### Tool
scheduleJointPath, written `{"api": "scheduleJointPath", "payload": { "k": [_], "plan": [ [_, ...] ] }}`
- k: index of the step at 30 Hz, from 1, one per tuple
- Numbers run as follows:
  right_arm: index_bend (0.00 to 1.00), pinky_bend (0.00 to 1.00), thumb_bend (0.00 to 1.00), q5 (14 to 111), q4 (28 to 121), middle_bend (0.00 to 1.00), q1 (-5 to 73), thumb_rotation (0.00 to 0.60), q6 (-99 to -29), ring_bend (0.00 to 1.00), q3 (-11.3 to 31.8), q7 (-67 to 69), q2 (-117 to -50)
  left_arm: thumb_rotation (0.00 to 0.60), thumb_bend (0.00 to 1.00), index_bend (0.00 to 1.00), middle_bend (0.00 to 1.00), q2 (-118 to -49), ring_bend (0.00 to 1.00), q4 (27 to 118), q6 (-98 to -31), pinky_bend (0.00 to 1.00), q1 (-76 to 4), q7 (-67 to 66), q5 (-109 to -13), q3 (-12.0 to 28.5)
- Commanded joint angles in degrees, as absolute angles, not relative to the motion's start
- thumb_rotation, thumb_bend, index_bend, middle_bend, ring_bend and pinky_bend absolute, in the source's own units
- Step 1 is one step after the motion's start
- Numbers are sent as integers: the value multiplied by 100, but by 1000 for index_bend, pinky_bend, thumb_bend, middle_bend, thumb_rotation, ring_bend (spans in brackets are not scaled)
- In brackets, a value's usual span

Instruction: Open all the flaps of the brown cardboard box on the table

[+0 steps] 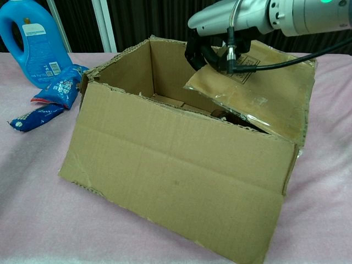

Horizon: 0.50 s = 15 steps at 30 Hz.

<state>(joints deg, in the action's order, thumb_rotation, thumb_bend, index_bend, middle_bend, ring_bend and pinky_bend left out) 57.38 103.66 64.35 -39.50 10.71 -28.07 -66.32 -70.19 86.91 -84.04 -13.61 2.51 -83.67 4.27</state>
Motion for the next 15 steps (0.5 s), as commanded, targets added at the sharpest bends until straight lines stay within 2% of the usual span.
{"api": "scheduleJointPath", "payload": {
  "k": [1,15],
  "plan": [
    [639,281,1000,5657,10472,569,6494,600,-3991,243,1087,-2873,-6503,600,243,0,0,-7020,0,8690,-8395,0,-1358,250,-8367,432],
    [639,280,1000,5354,11141,567,6475,600,-4260,243,1132,-2906,-5541,600,243,0,0,-7033,0,8678,-8390,0,-1327,211,-8405,482]
  ]
}}
